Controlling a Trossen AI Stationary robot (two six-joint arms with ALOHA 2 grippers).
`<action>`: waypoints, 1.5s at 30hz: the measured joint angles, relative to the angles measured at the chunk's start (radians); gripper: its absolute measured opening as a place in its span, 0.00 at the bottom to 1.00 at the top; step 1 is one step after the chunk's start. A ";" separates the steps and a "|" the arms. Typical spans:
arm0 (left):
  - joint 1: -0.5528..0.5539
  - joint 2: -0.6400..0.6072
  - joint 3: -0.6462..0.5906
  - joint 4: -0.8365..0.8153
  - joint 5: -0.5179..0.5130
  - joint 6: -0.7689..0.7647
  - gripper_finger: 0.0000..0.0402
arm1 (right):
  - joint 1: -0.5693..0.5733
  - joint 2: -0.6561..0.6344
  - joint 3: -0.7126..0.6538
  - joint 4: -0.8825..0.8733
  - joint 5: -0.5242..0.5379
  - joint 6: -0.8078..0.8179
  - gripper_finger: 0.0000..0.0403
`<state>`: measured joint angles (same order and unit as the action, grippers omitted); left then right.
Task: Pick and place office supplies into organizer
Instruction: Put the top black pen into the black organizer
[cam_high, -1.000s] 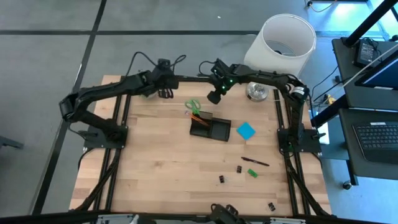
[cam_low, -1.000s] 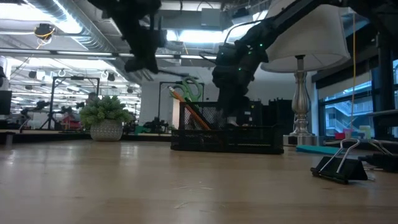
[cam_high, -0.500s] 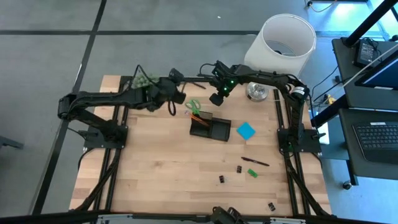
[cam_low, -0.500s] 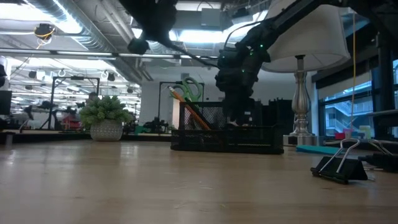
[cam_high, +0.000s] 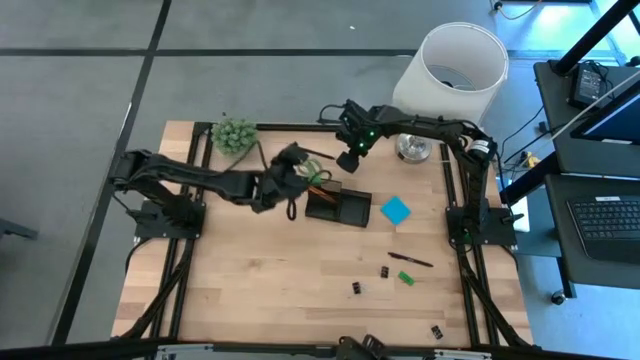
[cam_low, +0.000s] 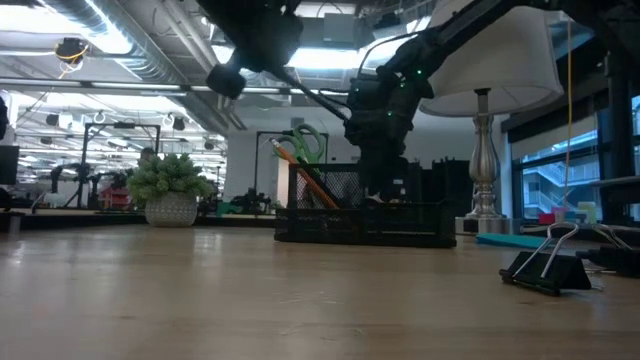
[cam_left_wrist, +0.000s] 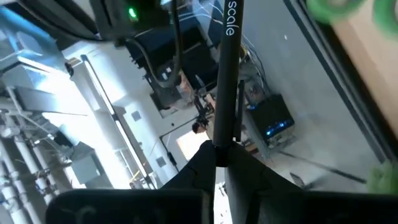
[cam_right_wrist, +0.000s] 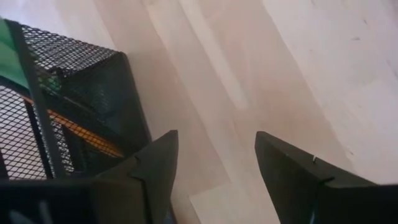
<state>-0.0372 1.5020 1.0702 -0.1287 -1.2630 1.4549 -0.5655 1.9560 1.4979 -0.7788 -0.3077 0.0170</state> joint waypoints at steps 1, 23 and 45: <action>-0.009 0.011 0.000 0.019 -0.015 -0.009 0.03 | 0.002 0.000 0.000 0.000 0.001 -0.001 0.54; -0.127 0.087 0.000 0.074 -0.036 -0.100 0.03 | 0.026 0.000 0.000 -0.066 0.035 -0.025 0.54; -0.127 0.148 0.000 -0.167 0.040 -0.439 0.03 | 0.081 -0.120 -0.001 -0.090 0.210 -0.049 0.54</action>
<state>-0.1638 1.6501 1.0706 -0.2958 -1.2229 1.0161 -0.4842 1.8359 1.4971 -0.8684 -0.0973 -0.0323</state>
